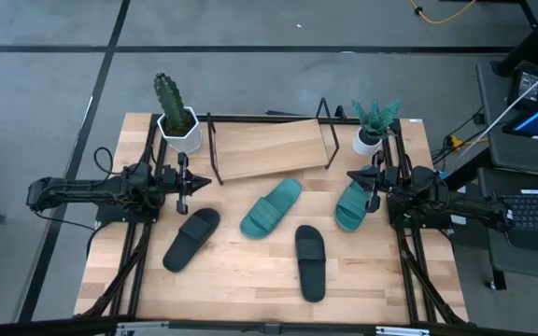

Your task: Pick and place slides into the shelf

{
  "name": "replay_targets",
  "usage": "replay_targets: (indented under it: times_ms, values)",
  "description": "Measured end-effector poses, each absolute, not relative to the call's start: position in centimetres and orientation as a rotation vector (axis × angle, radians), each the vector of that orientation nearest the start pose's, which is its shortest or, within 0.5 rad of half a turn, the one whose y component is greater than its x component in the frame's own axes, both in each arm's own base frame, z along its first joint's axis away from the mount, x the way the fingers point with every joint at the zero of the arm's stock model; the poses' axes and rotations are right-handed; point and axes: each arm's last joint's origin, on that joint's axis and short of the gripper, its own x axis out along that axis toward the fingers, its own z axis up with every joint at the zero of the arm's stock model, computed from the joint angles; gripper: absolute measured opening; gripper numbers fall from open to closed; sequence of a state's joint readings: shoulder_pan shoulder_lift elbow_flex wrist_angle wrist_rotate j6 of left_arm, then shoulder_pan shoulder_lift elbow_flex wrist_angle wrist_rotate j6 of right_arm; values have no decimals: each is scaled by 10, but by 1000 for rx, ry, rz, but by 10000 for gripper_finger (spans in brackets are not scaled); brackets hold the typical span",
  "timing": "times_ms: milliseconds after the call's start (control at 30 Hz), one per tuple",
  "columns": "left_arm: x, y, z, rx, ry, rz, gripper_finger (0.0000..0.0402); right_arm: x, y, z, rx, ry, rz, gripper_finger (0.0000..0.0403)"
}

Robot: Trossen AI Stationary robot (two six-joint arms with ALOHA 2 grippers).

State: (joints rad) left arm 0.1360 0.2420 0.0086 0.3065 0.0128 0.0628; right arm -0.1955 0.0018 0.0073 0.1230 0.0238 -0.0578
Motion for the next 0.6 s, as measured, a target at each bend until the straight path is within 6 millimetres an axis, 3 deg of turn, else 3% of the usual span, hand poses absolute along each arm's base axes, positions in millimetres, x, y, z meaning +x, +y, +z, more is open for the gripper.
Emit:
replay_targets:
  times_ms: [600]
  values:
    - [111, 15, 176, 68, -69, 125, 0, 95, -19, 175, -16, -97, -219, 6]
